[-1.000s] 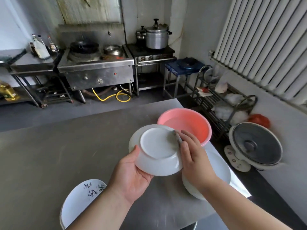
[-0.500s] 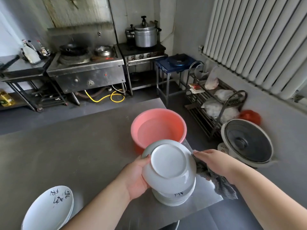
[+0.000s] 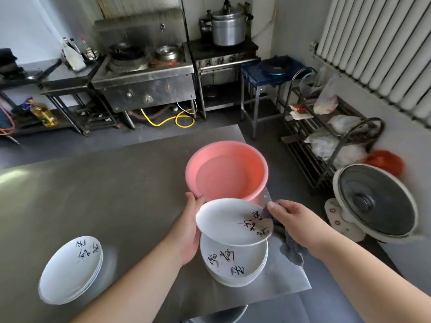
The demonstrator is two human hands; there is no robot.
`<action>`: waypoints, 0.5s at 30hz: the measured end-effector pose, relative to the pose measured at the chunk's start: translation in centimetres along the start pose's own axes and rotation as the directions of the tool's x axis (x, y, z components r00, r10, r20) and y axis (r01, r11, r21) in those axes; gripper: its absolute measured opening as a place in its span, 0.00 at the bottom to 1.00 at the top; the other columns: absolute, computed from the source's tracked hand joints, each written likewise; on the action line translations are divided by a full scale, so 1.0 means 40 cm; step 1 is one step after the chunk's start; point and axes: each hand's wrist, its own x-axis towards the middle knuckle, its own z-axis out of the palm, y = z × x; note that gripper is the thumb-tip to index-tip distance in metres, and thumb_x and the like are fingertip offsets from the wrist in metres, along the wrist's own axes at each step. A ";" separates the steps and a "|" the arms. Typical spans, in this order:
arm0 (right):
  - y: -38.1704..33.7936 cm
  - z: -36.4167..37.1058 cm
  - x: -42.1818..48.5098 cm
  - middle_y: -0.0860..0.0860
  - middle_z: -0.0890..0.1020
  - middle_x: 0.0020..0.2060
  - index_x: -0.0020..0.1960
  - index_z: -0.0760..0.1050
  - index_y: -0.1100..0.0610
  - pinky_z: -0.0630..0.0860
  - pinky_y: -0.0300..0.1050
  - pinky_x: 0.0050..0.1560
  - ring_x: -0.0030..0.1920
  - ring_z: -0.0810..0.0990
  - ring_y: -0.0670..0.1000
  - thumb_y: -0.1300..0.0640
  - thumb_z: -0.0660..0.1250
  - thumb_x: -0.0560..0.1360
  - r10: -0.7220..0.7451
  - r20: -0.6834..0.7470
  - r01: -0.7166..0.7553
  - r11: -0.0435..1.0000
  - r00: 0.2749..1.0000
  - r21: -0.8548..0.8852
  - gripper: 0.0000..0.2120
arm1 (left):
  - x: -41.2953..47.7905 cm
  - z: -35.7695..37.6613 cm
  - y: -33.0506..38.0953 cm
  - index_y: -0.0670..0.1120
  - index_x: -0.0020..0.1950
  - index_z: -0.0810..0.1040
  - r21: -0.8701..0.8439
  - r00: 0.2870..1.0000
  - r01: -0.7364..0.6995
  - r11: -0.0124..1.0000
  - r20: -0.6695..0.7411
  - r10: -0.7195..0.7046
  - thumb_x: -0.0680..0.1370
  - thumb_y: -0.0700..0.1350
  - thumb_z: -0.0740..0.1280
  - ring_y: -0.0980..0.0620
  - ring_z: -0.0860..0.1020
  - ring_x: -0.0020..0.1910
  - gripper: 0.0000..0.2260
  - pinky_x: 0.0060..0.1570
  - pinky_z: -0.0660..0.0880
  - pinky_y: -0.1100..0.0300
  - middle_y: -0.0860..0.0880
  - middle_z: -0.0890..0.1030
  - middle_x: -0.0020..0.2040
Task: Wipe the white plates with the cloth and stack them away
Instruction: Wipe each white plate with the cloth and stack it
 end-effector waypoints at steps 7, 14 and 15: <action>0.070 0.055 0.039 0.40 0.83 0.40 0.56 0.75 0.37 0.77 0.36 0.37 0.37 0.82 0.40 0.57 0.70 0.74 -0.092 -0.056 0.075 0.965 0.994 -0.250 0.16 | 0.006 -0.020 -0.138 0.60 0.84 0.55 0.371 0.988 -0.062 0.927 -0.108 0.109 0.88 0.54 0.58 0.63 0.58 0.78 0.25 0.74 0.54 0.61 0.64 0.60 0.78; 0.104 0.079 0.069 0.44 0.80 0.37 0.46 0.72 0.44 0.68 0.38 0.32 0.36 0.78 0.44 0.57 0.67 0.73 -0.082 -0.007 0.070 0.889 0.997 -0.453 0.08 | 0.048 -0.053 -0.233 0.58 0.84 0.54 0.554 0.985 -0.055 0.831 -0.107 0.136 0.86 0.50 0.63 0.60 0.58 0.79 0.29 0.79 0.55 0.56 0.60 0.60 0.81; 0.106 0.081 0.069 0.43 0.80 0.37 0.46 0.72 0.43 0.67 0.37 0.31 0.36 0.78 0.43 0.56 0.68 0.73 -0.085 -0.009 0.071 0.883 0.996 -0.463 0.09 | 0.052 -0.057 -0.241 0.58 0.84 0.55 0.577 0.985 -0.062 0.815 -0.097 0.143 0.86 0.50 0.64 0.59 0.59 0.80 0.29 0.81 0.56 0.53 0.60 0.60 0.81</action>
